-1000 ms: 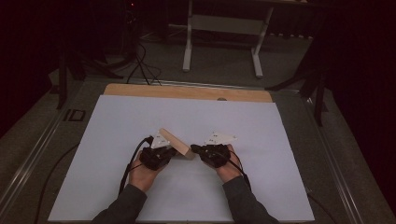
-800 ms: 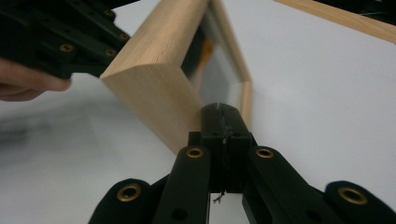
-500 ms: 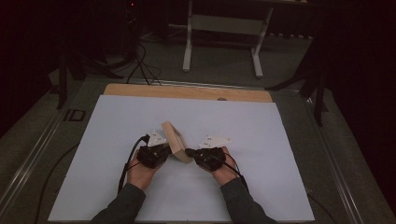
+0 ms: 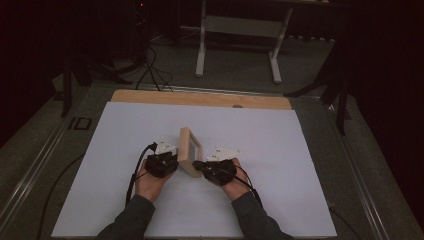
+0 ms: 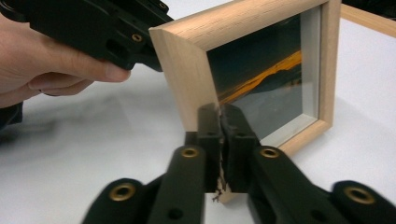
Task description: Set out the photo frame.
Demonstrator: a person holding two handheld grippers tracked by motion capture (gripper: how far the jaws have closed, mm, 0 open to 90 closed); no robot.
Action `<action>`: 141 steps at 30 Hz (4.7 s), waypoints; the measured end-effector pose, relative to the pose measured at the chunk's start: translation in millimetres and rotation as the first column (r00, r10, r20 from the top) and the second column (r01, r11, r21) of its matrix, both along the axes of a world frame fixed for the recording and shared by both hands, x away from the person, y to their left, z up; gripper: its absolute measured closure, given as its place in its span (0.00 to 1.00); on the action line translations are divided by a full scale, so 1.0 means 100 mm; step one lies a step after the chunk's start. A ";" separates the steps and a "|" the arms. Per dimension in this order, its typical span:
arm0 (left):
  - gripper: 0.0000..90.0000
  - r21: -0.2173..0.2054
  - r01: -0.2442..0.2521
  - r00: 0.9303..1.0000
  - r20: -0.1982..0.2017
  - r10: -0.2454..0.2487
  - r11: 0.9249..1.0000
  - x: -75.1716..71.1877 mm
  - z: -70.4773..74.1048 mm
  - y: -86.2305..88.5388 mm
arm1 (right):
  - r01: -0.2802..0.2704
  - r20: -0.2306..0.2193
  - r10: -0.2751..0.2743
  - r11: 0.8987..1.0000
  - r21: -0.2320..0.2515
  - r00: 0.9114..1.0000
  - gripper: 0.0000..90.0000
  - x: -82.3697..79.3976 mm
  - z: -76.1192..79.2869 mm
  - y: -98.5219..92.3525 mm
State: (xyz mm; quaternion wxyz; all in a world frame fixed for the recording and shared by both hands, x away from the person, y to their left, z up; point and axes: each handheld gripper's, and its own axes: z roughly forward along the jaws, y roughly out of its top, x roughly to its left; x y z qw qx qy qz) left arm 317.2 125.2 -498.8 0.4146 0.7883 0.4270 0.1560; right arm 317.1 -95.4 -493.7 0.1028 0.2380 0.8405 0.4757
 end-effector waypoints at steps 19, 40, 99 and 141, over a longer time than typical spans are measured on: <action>0.63 -0.055 -0.085 0.996 0.005 0.085 0.995 -0.04 0.13 0.23 | 0.049 0.008 -0.049 0.998 0.034 0.999 0.68 0.04 0.11 -0.18; 0.49 -0.185 -0.094 0.994 0.034 0.102 0.978 -0.15 0.43 0.42 | 0.087 0.009 -0.088 0.996 0.024 0.996 0.58 0.07 0.15 -0.26; 0.43 -0.107 -0.023 1.000 -0.007 0.023 0.994 -0.10 0.17 -0.14 | 0.142 0.020 -0.143 0.988 0.059 0.989 0.56 0.12 0.25 -0.45; 0.68 -0.080 -0.003 1.000 0.021 0.005 0.997 -0.16 0.22 -0.15 | 0.193 0.044 -0.199 0.975 0.115 0.979 0.55 0.15 0.38 -0.65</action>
